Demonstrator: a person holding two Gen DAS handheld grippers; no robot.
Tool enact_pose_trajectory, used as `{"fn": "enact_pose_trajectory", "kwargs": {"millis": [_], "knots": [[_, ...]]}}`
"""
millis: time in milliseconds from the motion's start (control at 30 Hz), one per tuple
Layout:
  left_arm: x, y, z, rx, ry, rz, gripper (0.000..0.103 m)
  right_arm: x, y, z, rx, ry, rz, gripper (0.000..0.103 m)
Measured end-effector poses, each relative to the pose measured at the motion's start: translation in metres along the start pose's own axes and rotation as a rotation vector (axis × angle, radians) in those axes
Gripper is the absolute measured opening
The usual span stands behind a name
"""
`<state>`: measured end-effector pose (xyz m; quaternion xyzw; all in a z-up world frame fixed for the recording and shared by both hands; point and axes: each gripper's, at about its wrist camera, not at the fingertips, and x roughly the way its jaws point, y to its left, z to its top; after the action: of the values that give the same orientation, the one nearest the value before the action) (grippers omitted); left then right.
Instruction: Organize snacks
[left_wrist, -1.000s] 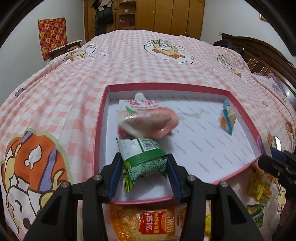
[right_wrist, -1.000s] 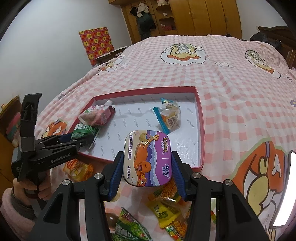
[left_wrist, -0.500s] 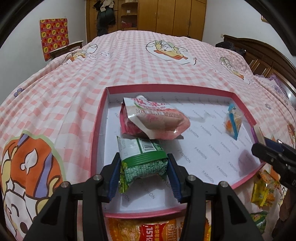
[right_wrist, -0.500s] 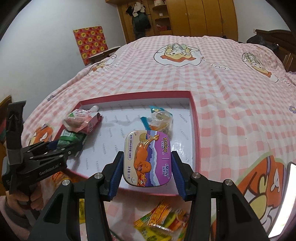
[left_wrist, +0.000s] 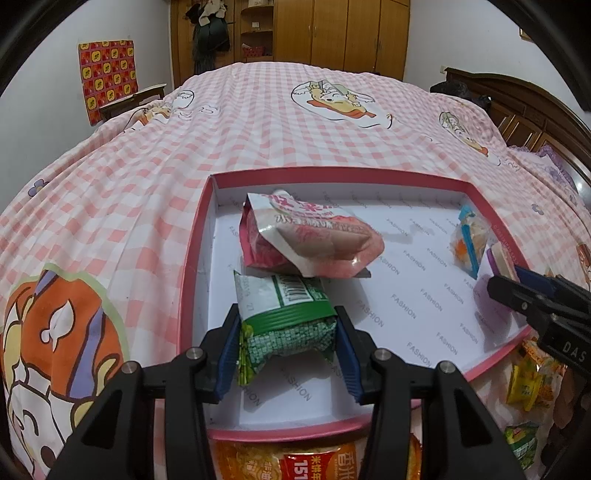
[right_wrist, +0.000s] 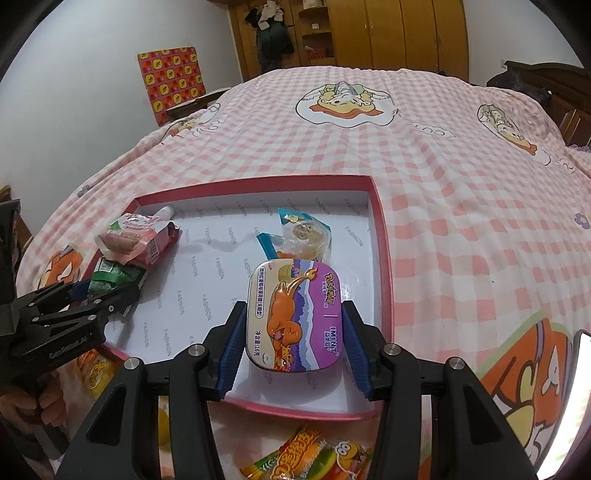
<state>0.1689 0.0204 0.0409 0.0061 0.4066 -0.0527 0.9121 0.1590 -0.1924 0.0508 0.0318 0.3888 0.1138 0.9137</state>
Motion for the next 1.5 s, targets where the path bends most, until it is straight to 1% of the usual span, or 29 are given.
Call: {"fn": "enact_pose_trajectory", "kwargs": {"millis": [167, 267, 367, 467, 500, 600, 700, 1100, 1233, 1500], "knots": [[0.0, 0.0, 0.0, -0.001, 0.0, -0.001, 0.05, 0.001, -0.001, 0.001, 0.006, -0.004, 0.008, 0.051], [0.0, 0.0, 0.0, -0.001, 0.0, -0.004, 0.051, 0.002, -0.001, 0.002, 0.013, -0.007, 0.013, 0.051], [-0.001, -0.002, 0.001, 0.001, -0.001, -0.012, 0.055, 0.002, -0.001, 0.002, 0.013, -0.007, 0.013, 0.052], [-0.003, -0.003, 0.001, -0.005, -0.002, -0.023, 0.06, 0.0, -0.002, 0.002, 0.019, -0.017, 0.019, 0.059], [-0.004, -0.003, 0.002, -0.006, -0.003, -0.024, 0.063, -0.001, -0.003, 0.001, 0.022, -0.02, 0.02, 0.06], [-0.009, -0.005, 0.001, -0.003, -0.014, -0.023, 0.069, -0.004, -0.004, 0.001, 0.031, -0.026, 0.028, 0.061], [-0.015, -0.007, 0.0, 0.002, -0.022, -0.032, 0.071, -0.007, -0.004, 0.0, 0.034, -0.03, 0.031, 0.061], [-0.04, -0.009, -0.005, -0.012, -0.046, -0.066, 0.072, -0.026, 0.002, -0.008, 0.031, -0.048, 0.056, 0.061], [-0.051, -0.01, -0.01, -0.012, -0.056, -0.075, 0.074, -0.035, 0.004, -0.013, 0.032, -0.057, 0.066, 0.061], [-0.066, -0.009, -0.023, -0.024, -0.054, -0.075, 0.074, -0.048, 0.006, -0.024, 0.043, -0.067, 0.081, 0.061]]}}
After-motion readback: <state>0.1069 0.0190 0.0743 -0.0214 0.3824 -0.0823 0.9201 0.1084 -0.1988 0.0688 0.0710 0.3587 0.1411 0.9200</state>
